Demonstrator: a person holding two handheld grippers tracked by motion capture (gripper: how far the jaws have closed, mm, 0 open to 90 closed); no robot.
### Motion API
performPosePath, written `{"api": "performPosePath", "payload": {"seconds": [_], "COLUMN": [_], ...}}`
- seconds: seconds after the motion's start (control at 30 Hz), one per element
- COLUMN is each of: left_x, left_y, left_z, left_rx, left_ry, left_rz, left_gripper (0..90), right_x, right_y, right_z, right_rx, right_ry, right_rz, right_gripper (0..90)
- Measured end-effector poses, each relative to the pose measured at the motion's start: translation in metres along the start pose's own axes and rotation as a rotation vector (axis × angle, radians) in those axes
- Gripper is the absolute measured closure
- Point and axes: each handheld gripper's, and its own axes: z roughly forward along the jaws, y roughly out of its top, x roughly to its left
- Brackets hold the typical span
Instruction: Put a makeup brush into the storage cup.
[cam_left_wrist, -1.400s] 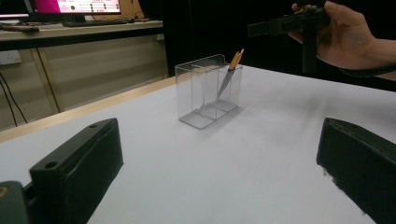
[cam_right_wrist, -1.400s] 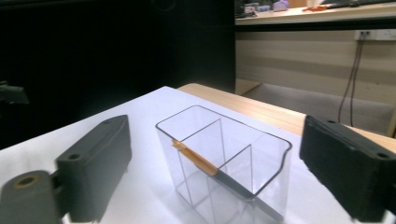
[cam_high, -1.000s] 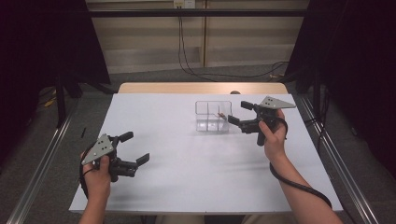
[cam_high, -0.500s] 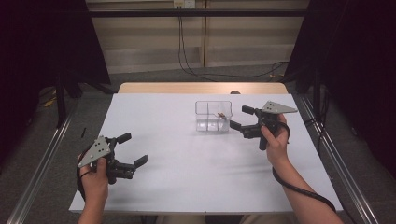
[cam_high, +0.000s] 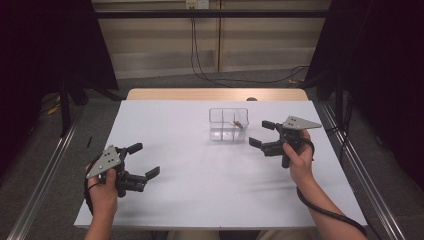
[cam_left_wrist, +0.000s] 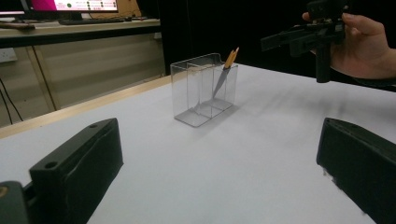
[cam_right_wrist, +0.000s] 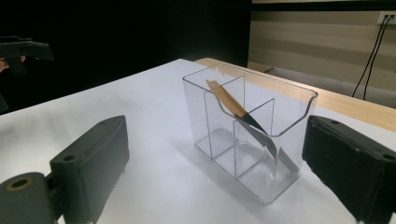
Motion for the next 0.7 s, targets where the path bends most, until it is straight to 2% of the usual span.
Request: {"api": "performPosePath", "payload": {"seconds": [0.47,0.7], "left_x": [0.0,0.0], "left_y": [0.0,-0.001], "left_z": [-0.001,0.0], "left_rx": [-0.005,-0.003], "left_ry": [0.004,0.001], "left_rz": [-0.005,-0.005], "left_gripper": [0.3,0.3], "right_x": [0.001,0.005], "right_y": [-0.006,-0.007], "right_z": [-0.013,-0.021], "right_rx": [0.005,0.009], "right_ry": [-0.005,-0.01], "right_rz": [0.006,-0.012], "right_gripper": [6.8,6.8]}}
